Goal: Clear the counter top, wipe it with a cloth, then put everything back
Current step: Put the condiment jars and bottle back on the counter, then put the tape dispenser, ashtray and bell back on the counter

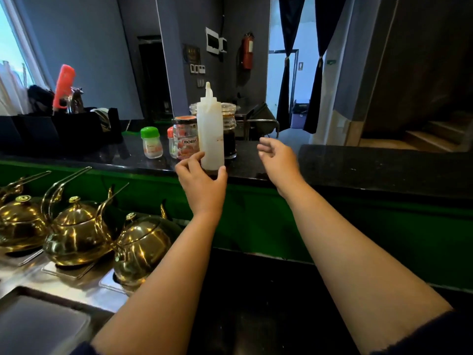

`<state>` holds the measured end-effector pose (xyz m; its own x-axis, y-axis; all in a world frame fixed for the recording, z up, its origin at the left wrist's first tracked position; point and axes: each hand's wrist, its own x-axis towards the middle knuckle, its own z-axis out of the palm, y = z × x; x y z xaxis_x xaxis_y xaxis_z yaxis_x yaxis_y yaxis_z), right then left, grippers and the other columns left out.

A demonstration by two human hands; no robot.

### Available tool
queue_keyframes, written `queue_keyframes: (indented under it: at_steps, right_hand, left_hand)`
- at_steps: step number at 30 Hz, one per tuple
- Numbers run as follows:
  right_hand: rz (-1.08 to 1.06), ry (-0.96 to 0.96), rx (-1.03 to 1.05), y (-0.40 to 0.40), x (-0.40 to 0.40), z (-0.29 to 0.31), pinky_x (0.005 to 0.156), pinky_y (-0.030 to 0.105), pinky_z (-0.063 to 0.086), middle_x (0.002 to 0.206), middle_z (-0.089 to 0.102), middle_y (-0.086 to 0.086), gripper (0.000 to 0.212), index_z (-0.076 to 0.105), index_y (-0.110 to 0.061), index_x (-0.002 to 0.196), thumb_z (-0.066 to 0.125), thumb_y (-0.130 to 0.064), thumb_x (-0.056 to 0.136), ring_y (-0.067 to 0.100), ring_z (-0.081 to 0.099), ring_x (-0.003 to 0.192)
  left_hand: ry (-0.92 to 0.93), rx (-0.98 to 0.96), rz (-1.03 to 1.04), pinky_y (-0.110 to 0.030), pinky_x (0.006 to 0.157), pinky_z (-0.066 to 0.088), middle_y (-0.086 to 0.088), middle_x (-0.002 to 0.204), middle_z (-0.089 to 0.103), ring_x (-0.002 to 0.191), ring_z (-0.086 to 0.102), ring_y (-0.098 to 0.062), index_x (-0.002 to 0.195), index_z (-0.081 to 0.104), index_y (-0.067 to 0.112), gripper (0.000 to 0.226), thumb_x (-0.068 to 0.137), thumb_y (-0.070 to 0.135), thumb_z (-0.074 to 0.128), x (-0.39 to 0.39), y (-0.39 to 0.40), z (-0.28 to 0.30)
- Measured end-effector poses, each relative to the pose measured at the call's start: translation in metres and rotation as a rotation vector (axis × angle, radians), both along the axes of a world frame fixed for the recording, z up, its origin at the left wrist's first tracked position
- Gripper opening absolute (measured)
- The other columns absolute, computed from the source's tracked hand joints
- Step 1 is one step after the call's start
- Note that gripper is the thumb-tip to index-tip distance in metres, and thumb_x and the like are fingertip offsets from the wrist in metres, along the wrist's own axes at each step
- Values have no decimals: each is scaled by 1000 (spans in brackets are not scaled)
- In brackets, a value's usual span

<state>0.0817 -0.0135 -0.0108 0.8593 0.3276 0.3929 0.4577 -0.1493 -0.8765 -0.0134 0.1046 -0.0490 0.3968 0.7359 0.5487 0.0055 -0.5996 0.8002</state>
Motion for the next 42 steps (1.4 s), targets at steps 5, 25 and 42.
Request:
queue_keyframes:
  at_steps: [5, 25, 42]
  right_hand:
    - [-59, -52, 26, -93, -70, -32, 93, 19, 47, 121, 64, 0, 34, 58, -18, 128, 55, -8, 95, 7, 58, 109]
    - [-98, 474, -370, -392, -286, -232, 94, 24, 40, 132, 54, -7, 49, 57, -31, 125, 76, -33, 80, 9, 50, 122]
    - [-271, 523, -360, -390, -343, -294, 85, 17, 42, 120, 51, -16, 61, 47, -35, 124, 75, -9, 77, 3, 50, 109]
  left_hand:
    - [47, 34, -246, -5, 84, 40, 4, 113, 40, 104, 53, -13, 109, 61, 22, 24, 86, 22, 68, -40, -58, -18]
    - [567, -156, -625, -14, 88, 42, -1, 121, 49, 95, 52, -3, 121, 59, 20, 36, 87, 29, 67, -222, -302, -219]
    - [780, -462, -709, -38, 106, 36, -4, 150, 33, 133, 41, -23, 151, 22, 25, 82, 84, 38, 68, -236, -327, -264]
